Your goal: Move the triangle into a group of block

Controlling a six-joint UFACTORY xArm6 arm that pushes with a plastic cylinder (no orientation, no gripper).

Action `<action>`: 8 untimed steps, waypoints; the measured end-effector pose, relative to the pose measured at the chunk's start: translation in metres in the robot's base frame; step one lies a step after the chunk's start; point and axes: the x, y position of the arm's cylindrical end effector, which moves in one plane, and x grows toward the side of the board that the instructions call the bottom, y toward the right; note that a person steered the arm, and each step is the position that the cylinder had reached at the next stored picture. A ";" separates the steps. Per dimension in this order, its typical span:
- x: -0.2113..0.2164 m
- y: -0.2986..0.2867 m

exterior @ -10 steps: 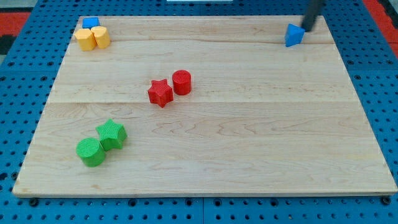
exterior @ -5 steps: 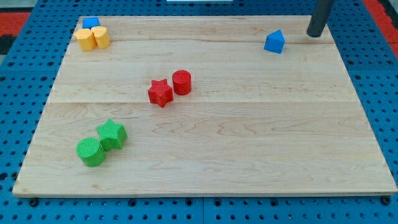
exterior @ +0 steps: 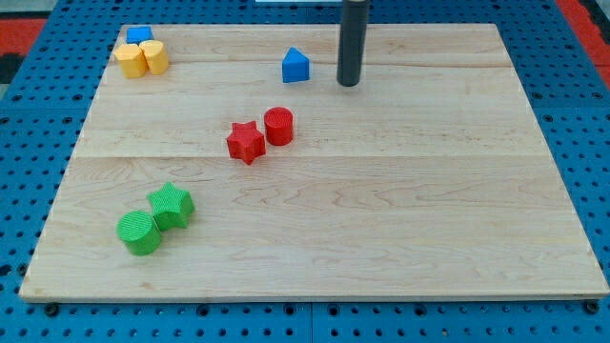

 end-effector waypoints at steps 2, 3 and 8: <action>-0.018 -0.060; -0.019 -0.059; -0.064 0.015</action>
